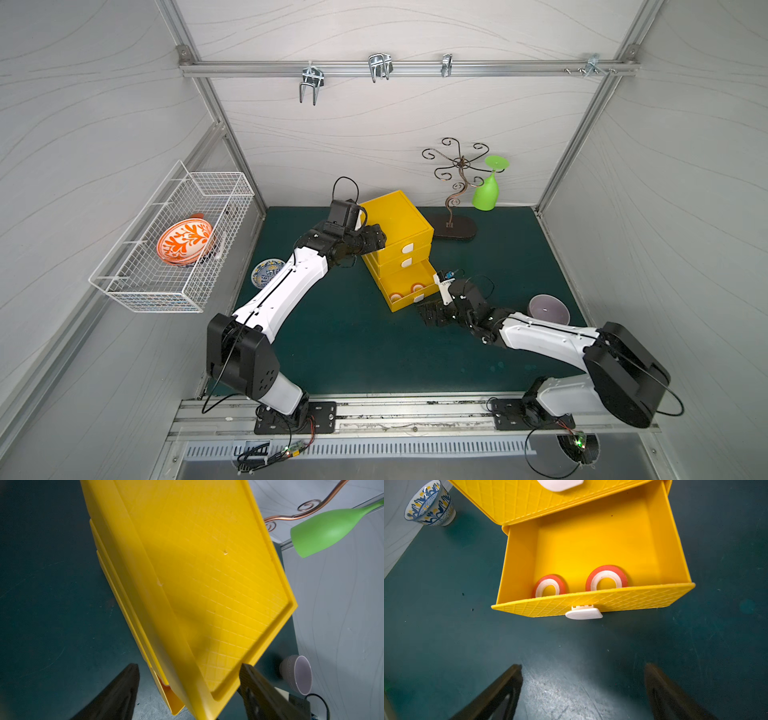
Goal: Place the transparent tape into the drawer according to color
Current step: Close the drawer of the storage box.
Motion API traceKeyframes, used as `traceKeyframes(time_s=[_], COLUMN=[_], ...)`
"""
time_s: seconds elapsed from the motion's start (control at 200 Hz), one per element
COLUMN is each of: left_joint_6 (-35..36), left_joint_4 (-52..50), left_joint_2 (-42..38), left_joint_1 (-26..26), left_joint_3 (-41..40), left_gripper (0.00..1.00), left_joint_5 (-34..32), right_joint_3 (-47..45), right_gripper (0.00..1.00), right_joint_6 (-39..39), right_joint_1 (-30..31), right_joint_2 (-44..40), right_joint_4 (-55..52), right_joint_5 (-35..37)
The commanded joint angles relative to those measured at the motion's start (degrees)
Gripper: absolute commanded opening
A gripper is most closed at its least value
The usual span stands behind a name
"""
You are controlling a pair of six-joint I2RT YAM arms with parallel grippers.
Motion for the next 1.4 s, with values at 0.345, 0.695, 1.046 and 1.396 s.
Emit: traceKeyframes(time_s=[0.345, 0.695, 1.046, 1.396], left_joint_6=[1.90, 2.70, 3.67, 4.37], left_joint_4=[-3.11, -4.55, -6.22, -7.10], left_joint_2=[5.35, 6.68, 7.63, 8.14], left_joint_1=[2.29, 2.63, 2.60, 2.64], left_joint_3=[6.26, 6.53, 7.14, 7.28], left_gripper=[0.73, 0.72, 0.71, 0.71], left_joint_5=[1.39, 2.36, 3.07, 4.08], right_joint_3=[0.88, 4.20, 9.24, 15.28], right_gripper=[0.61, 0.31, 0.21, 0.20], right_joint_6=[-2.25, -4.06, -6.10, -8.49], right_joint_1=[2.07, 2.34, 2.25, 1.74], right_joint_2=[9.54, 15.34, 21.26, 26.56], right_joint_4=[11.29, 15.39, 18.30, 18.91], right_joint_5=[2.91, 5.42, 5.16, 5.40])
